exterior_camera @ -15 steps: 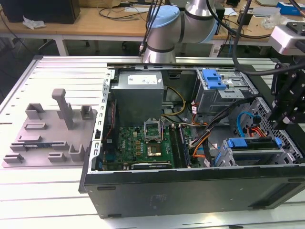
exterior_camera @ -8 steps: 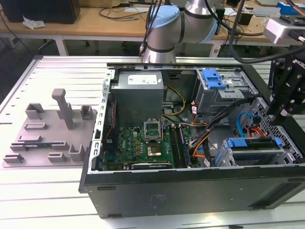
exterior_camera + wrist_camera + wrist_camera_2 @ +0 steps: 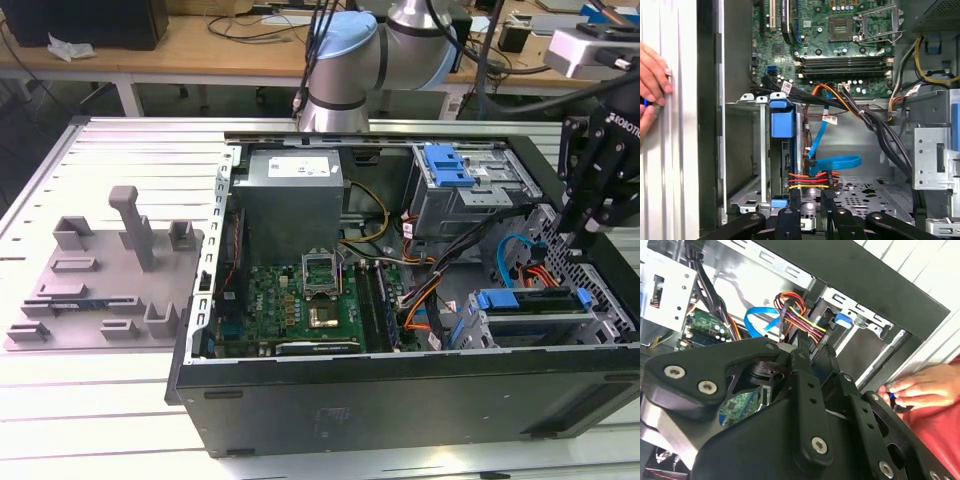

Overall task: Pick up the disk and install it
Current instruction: 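Insert the second disk wire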

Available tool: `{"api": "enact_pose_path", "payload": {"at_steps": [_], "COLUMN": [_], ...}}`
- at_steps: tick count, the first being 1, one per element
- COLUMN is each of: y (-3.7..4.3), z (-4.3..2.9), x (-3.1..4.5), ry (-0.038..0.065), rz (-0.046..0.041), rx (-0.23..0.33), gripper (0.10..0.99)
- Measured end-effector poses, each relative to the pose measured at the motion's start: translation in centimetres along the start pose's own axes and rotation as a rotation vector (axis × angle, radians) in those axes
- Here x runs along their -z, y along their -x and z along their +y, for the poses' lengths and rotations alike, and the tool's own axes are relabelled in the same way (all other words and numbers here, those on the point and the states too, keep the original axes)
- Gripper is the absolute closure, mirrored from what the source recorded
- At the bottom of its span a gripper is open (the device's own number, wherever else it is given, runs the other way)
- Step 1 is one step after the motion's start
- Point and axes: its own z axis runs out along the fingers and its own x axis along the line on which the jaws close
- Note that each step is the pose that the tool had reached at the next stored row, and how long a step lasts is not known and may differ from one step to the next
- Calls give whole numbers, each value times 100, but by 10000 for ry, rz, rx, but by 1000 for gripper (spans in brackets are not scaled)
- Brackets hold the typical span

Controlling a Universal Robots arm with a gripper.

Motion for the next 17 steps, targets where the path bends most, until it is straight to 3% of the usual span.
{"api": "enact_pose_path", "payload": {"at_steps": [2, 3, 4, 5, 8, 13, 15, 16, 17], "y": [30, 62, 84, 116, 151, 170, 179, 199, 212], "z": [1, 1, 2, 9, 52, 135, 164, 169, 171], "x": [4, 9, 11, 11, -1, -35, -46, -50, -50], "ry": [32, 56, 59, 58, 58, 56, 54, 53, 52], "rz": [274, 574, 712, 771, 824, 987, 1155, 1317, 1402], "rx": [25, 52, 56, 59, 56, 53, 49, 47, 46], "gripper": [784, 784, 784, 784, 784, 784, 784, 784, 784]}}
